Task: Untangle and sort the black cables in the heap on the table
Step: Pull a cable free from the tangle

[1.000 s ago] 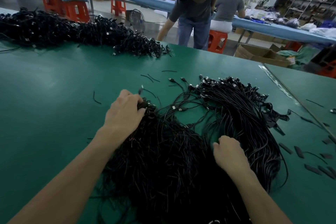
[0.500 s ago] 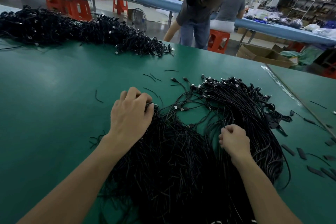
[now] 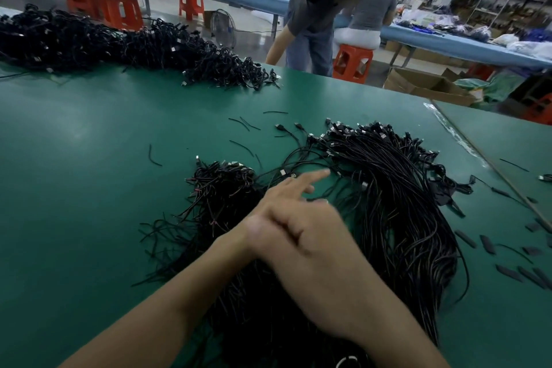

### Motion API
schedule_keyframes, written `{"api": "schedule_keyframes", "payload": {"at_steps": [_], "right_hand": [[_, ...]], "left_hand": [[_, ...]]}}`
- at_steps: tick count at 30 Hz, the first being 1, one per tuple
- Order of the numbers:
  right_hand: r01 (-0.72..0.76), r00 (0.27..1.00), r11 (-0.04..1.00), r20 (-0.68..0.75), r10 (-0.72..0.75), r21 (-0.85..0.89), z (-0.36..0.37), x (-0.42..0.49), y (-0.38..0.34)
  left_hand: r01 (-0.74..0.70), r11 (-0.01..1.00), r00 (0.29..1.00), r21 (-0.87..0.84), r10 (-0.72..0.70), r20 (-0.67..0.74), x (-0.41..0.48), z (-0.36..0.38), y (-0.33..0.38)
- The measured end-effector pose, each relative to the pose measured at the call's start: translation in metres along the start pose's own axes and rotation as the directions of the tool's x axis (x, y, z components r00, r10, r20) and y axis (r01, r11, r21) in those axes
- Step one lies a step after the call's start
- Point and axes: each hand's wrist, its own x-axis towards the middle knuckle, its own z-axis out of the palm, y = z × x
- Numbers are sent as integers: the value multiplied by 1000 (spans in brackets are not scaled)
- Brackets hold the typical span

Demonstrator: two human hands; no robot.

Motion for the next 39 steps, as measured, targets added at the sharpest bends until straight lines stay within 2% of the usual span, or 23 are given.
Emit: {"api": "schedule_keyframes", "payload": {"at_steps": [2,3,5,7,8,11,13,15,17,18,19,20,21,22,23,24,26,29,32,34,36,38,39], "right_hand": [[49,998,999,51,-49,-15,3,-6,-6],[80,997,997,11,-80,-14,0,-7,-6],[136,978,990,-155,-138,-18,-14,-9,-2],[141,918,989,-368,-147,-43,-35,-11,13],[113,875,991,-465,-133,-72,-47,-12,24],[-146,745,962,-666,-47,-232,-81,-17,63],[-391,720,839,-693,23,-378,-98,-22,92],[-568,770,680,-592,239,-465,-107,-25,112],[-643,762,494,-421,492,-586,-103,-25,119],[-610,764,421,-358,537,-671,-97,-23,115],[-563,784,407,-310,537,-719,-92,-21,110],[-511,829,476,-265,492,-716,-86,-18,104],[-459,881,625,-231,413,-632,-80,-16,97],[-397,918,777,-215,334,-488,-73,-13,86],[-317,945,881,-197,261,-351,-66,-11,73],[-242,965,933,-165,203,-265,-59,-9,63],[-194,978,968,-109,178,-158,-48,-8,52],[-151,969,978,-214,119,-142,-41,-4,52],[-97,917,993,-395,61,-72,-45,-4,59],[-63,852,998,-521,54,1,-51,-5,67],[-49,804,997,-589,78,66,-56,-4,72],[-68,809,994,-578,105,86,-57,-3,76],[-91,828,992,-548,122,84,-55,-2,77]], "left_hand": [[-74,994,987,-77,62,-146,-3,9,-6],[-80,988,974,-130,50,-221,-4,10,-8],[26,983,960,-184,-75,-269,2,1,-19],[139,956,929,-257,-216,-301,7,-13,-31],[134,939,913,-317,-242,-329,6,-19,-34],[30,905,852,-424,-245,-463,-3,-27,-36],[-59,921,796,-385,-189,-575,-7,-29,-25],[-139,954,733,-264,-80,-676,-11,-34,-11],[-198,975,710,-104,70,-701,-15,-36,5],[-230,973,721,-21,156,-675,-18,-35,13],[-247,966,741,78,240,-627,-20,-34,19],[-239,950,762,202,312,-567,-21,-31,25],[-205,917,784,342,363,-503,-22,-29,30],[-157,876,815,457,376,-441,-23,-27,34],[-111,840,846,531,360,-392,-23,-25,36],[-81,819,874,568,333,-354,-24,-24,38],[-65,816,904,574,292,-313,-25,-24,41],[-107,875,921,473,267,-284,-30,-27,46],[-44,969,969,242,100,-225,-33,-36,44],[66,995,997,76,-63,-40,-36,-47,41],[173,976,962,-134,-138,236,-43,-55,40],[230,909,895,-348,-57,443,-50,-57,44],[245,854,874,-459,11,486,-52,-56,46]]}}
